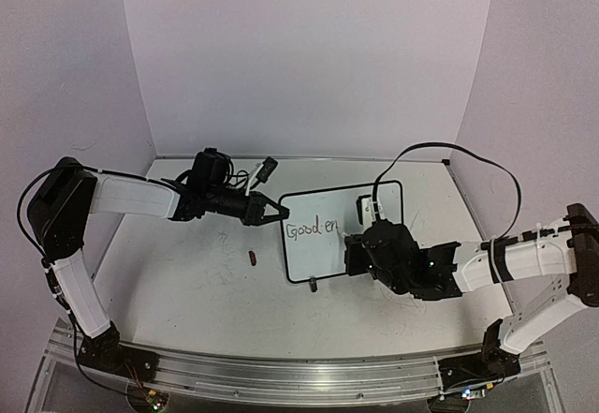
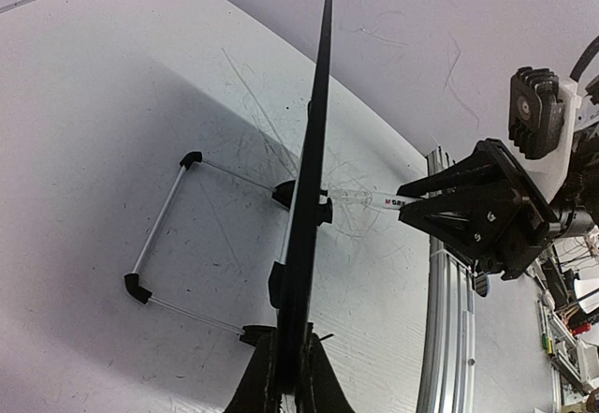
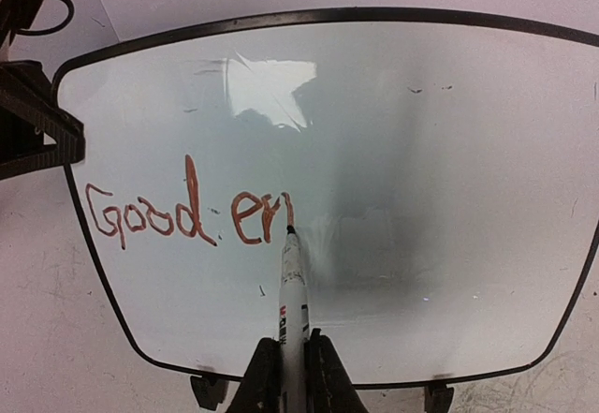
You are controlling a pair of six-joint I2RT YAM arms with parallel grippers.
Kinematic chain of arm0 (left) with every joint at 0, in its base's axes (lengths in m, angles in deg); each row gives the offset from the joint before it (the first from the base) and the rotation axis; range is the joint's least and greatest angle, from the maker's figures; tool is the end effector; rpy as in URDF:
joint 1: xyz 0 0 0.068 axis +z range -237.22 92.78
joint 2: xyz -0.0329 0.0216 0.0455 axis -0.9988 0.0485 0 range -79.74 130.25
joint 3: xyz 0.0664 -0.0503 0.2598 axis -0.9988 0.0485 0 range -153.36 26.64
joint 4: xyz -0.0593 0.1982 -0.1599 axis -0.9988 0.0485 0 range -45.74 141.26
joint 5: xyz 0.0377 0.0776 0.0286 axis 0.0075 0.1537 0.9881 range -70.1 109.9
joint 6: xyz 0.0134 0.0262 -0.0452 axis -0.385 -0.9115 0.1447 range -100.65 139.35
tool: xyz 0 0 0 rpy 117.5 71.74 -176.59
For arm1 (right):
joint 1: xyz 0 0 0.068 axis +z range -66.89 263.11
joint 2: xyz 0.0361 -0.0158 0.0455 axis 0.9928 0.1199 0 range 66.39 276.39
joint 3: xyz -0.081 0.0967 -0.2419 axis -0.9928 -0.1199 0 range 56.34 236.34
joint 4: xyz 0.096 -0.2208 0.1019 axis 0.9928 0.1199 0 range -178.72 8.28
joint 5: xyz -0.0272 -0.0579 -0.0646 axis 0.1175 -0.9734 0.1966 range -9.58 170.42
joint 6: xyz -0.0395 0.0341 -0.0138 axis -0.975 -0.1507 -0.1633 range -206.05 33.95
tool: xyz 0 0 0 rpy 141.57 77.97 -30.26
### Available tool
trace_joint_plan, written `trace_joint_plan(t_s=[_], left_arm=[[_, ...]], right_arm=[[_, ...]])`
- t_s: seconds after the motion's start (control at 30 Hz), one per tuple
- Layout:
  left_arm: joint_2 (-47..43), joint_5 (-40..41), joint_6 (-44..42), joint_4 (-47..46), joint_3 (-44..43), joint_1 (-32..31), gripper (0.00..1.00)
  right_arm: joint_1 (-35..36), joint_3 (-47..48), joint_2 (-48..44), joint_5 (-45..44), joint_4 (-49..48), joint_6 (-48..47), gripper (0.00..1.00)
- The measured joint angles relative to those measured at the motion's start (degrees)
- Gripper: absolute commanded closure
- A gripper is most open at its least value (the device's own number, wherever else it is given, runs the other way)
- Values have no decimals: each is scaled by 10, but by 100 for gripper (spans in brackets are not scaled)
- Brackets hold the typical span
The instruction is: Write a sentence on the whiteboard
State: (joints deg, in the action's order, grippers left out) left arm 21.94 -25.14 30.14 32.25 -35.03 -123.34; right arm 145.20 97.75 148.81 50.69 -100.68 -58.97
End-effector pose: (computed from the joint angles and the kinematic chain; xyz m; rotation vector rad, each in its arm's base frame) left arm 0.2980 -0.2485 0.2139 0.9688 1.9306 -1.2983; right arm 0.1566 0.2579 0.2088 -0.3052 2.0120 0.4508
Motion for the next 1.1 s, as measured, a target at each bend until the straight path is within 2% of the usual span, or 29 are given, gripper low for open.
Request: trace_joint_plan(t_s=[0.47, 0.73, 1.1], left_arm=[[0, 0, 0, 0, 0, 0, 100], [-2, 1, -1, 0, 0, -2, 100], [-2, 2, -1, 0, 0, -3, 100]], right_arm=[[1, -3, -4, 7, 5, 1, 100], [-6, -31, -61, 8, -6, -4, 100], [-11, -31, -40, 20, -25, -17, 100]])
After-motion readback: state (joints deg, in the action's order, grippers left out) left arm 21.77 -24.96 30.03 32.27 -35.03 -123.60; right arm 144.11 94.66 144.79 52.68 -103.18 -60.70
